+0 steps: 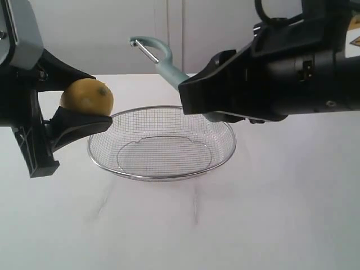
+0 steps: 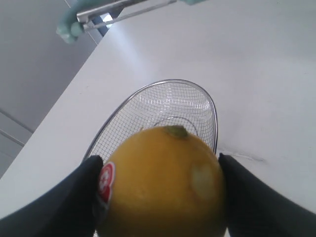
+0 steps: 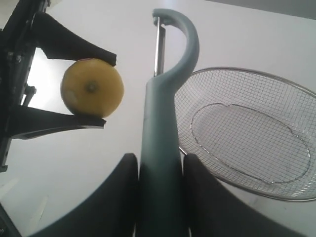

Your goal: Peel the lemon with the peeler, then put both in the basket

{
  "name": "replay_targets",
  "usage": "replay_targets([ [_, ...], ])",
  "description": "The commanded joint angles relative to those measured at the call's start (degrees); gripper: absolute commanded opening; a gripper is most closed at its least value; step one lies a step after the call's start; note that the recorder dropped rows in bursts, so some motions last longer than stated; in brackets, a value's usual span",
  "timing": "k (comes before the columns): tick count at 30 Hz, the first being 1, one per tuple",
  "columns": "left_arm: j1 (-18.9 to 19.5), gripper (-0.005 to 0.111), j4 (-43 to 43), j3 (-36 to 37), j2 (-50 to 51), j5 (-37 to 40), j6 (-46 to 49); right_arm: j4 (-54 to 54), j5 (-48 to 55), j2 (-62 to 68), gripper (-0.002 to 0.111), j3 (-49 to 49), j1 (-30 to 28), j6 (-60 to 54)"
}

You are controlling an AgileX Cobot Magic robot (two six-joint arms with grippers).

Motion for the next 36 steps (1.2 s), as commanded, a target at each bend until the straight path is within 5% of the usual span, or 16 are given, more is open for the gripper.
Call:
replay_targets([
  [1,-0.39,0.000,-1.38,0.16,-0.28,0.21,-0.44,-0.37,-1.39,3.90,0.000,-0.48,-0.08,0.24],
  [15,-0.39,0.000,-1.38,0.16,-0.28,0.08,-0.45,8.64,-6.24,17.76,0.000,-0.48,0.02,-5.18],
  [20,-0.39,0.000,0.43,0.54,-0.28,-2.98,-4.22,17.23,-7.00,17.88,0.000,-0.48,0.02,-13.48],
  [36,-0.39,0.000,0.87,1.77,-0.28,-5.75,-5.58,17.87,-10.66,14.37,0.000,-0.48,0.02,-13.94],
])
